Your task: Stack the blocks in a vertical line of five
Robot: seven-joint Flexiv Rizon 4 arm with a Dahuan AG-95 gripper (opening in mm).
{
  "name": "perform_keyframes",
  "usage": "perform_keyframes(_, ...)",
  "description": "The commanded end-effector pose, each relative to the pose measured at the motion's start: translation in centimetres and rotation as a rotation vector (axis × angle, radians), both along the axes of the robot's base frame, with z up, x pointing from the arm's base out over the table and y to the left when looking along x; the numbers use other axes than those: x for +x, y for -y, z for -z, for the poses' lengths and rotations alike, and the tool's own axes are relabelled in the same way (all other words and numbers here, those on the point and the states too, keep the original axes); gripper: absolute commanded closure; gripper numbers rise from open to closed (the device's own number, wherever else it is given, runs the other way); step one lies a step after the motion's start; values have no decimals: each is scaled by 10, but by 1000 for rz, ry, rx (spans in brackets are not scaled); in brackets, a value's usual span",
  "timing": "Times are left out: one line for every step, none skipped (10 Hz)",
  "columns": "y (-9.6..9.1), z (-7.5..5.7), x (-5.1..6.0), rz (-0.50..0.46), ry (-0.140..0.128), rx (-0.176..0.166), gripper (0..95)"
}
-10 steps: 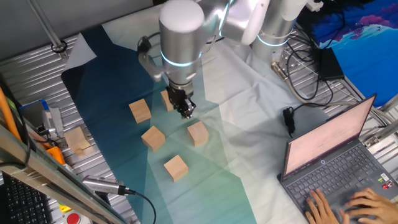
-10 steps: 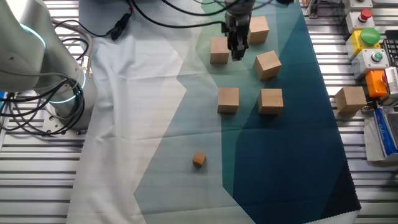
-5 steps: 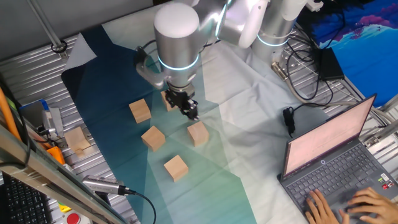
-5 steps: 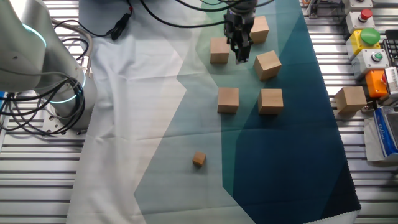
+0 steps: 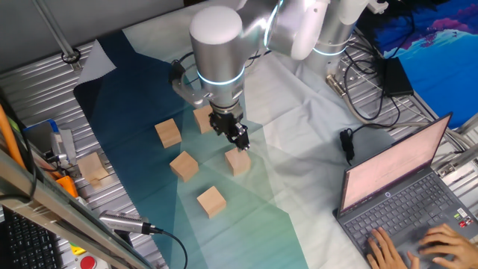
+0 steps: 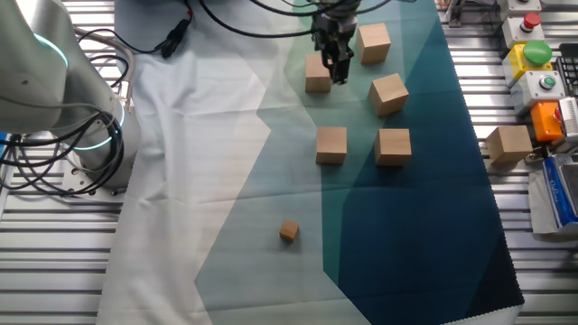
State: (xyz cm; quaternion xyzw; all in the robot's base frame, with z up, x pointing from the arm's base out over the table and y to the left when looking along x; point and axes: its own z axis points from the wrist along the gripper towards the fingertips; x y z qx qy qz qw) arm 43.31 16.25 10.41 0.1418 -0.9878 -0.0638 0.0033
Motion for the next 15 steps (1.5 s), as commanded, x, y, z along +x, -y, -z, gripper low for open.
perform_keyframes(-13,12,2,262,58,-6,190)
perform_keyframes(-14,15,4,271,58,-7,190)
perform_keyframes(-16,20,5,285,55,-16,190)
perform_keyframes(-17,24,4,292,60,-16,190)
perform_keyframes(-18,27,4,296,63,-16,190)
perform_keyframes(-19,31,4,299,65,-20,190)
perform_keyframes(-20,34,3,299,67,-23,190)
perform_keyframes(-21,36,2,293,71,-31,190)
perform_keyframes(-21,35,3,271,73,-40,190)
perform_keyframes(-21,35,3,262,74,-41,190)
perform_keyframes(-21,34,3,247,71,-43,190)
perform_keyframes(-21,34,3,243,73,-44,190)
perform_keyframes(-21,34,3,219,67,-45,190)
perform_keyframes(-21,34,3,200,55,-48,190)
perform_keyframes(-21,34,3,182,52,-53,190)
